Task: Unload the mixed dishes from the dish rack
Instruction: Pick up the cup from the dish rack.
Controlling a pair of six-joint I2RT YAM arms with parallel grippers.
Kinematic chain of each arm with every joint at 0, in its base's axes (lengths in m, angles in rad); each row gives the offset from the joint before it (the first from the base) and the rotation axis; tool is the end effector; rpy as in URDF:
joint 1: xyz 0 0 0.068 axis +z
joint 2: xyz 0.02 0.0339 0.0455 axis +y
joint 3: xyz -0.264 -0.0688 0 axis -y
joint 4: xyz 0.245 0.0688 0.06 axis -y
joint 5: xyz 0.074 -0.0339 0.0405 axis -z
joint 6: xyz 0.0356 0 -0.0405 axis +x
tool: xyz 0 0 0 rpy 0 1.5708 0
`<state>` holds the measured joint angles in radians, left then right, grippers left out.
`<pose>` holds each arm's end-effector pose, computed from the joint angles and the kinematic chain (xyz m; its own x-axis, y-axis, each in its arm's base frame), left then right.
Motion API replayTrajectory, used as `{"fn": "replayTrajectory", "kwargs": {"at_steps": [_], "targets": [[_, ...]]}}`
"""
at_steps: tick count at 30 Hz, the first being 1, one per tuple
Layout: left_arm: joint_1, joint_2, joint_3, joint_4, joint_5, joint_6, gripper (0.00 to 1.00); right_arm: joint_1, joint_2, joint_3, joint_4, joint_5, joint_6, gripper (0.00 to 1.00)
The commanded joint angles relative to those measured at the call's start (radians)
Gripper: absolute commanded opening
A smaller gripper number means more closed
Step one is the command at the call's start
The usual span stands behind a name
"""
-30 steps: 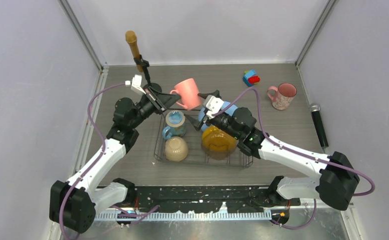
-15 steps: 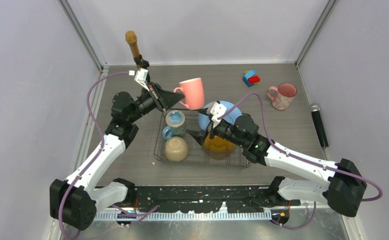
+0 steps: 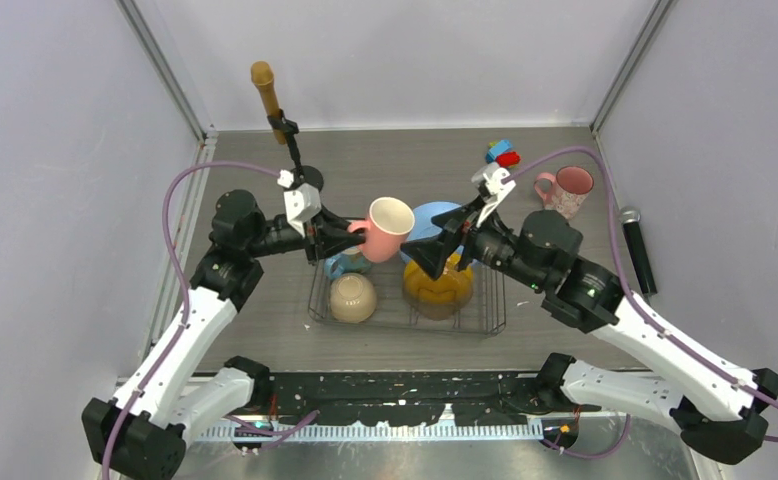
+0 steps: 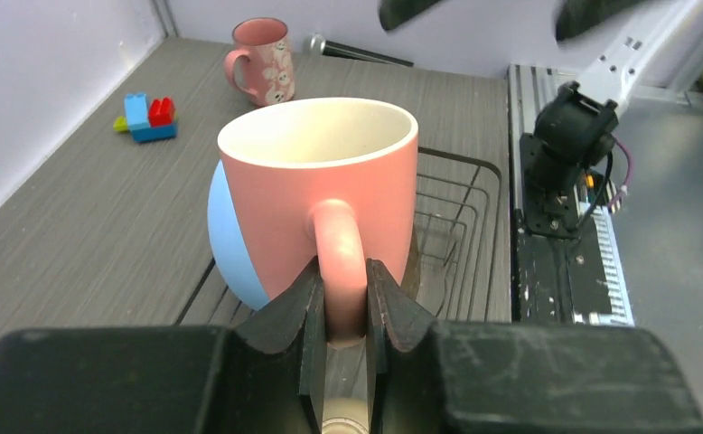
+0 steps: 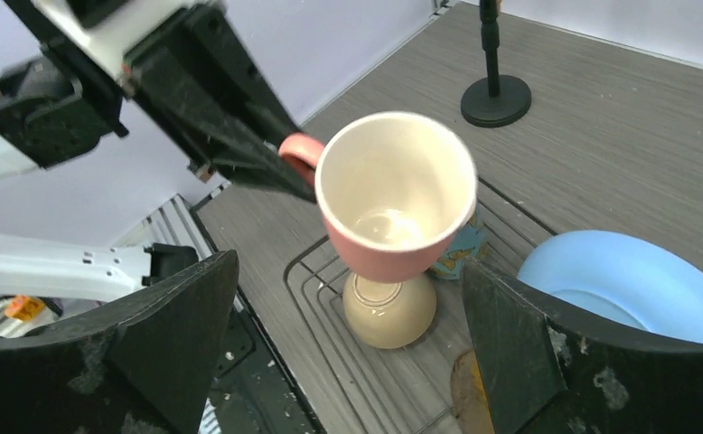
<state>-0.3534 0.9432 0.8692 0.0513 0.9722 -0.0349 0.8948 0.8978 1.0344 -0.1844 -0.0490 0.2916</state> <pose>0.1848 -0.0995 0.3668 -0.0551 -0.0006 -0.9985 0.9686 0.2429 -0.0536 0.1234 0.1567 0.4075 -0.2614 0.1330 -0.9560 -0.7670 0.5727 0.2894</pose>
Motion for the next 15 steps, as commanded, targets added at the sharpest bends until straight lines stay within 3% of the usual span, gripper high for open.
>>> {"fn": "replayTrajectory", "kwargs": {"at_steps": [1,7,15], "targets": [[-0.001,-0.096,-0.042,0.010,0.160,0.204,0.00,0.000,-0.022,0.101,-0.175,0.124,0.101,0.97],[-0.001,-0.181,-0.124,0.046,0.188,0.216,0.00,0.000,0.098,0.261,-0.411,0.049,0.103,0.85],[0.000,-0.222,-0.136,-0.013,0.209,0.265,0.00,0.000,0.202,0.321,-0.513,-0.138,0.085,0.68]]}}
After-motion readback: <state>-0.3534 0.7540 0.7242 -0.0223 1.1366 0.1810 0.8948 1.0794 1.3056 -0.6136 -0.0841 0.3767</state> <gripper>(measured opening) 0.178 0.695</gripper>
